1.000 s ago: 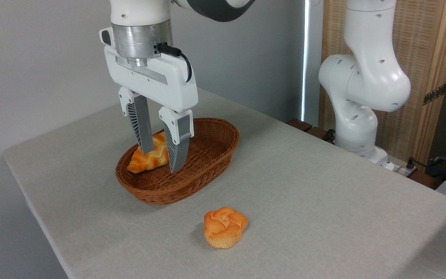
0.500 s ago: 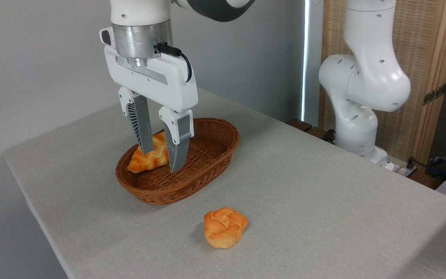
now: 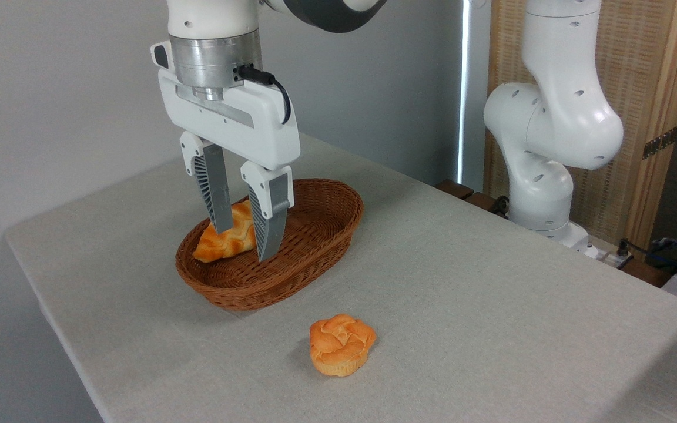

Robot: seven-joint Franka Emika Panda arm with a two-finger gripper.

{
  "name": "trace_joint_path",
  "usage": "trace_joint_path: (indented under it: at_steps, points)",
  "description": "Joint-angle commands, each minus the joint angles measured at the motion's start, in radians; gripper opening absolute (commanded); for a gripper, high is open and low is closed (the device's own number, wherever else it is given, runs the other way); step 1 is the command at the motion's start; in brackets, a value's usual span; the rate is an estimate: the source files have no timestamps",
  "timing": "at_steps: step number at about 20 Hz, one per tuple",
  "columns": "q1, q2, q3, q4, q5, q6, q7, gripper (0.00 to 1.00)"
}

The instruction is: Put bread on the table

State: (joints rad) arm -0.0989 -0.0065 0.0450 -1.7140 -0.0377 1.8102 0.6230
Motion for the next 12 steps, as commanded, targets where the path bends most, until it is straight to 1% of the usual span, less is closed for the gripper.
trace_joint_path:
  at_steps: [1,12]
  points:
    - [0.004,-0.004,0.0,0.013,-0.008,-0.017,0.007,1.0]
    - [0.004,-0.003,-0.008,0.013,-0.008,-0.017,0.004,1.0]
